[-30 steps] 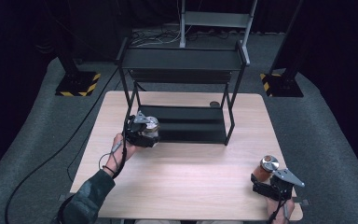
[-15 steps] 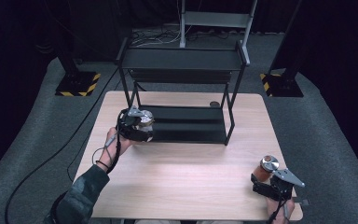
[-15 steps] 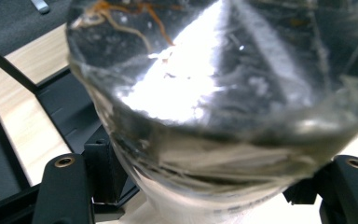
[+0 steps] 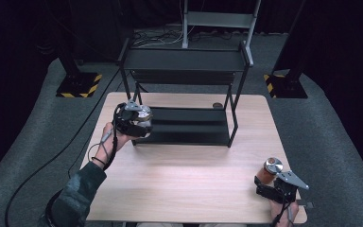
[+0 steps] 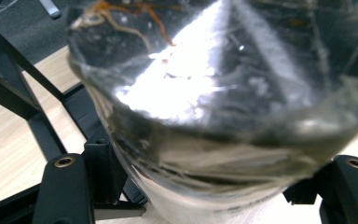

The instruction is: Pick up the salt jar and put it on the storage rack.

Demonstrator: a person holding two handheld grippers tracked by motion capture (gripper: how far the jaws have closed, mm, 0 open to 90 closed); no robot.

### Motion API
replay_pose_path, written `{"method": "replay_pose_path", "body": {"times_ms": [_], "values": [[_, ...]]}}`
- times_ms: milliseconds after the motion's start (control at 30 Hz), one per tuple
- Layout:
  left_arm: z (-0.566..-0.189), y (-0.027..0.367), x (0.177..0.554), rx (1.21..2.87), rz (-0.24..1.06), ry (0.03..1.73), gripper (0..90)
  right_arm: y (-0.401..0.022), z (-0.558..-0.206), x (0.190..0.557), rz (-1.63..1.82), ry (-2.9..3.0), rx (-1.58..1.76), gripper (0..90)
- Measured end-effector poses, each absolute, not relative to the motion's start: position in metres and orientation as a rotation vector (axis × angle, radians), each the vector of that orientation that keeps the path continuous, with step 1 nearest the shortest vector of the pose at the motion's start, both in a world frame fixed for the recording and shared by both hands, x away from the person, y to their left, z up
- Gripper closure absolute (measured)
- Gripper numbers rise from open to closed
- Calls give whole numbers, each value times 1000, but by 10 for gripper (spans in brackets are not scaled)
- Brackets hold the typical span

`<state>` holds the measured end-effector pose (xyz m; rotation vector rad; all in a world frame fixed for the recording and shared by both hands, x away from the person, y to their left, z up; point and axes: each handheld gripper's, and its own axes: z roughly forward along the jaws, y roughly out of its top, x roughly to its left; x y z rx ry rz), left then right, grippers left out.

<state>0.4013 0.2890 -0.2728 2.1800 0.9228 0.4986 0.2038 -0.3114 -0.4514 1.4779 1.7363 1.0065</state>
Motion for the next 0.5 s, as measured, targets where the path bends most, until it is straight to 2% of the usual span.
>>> {"method": "replay_pose_path", "body": {"times_ms": [500], "values": [[-248,293,404,2185,518,922,306,-311,-451,204,1006,1736,1477,0]]}}
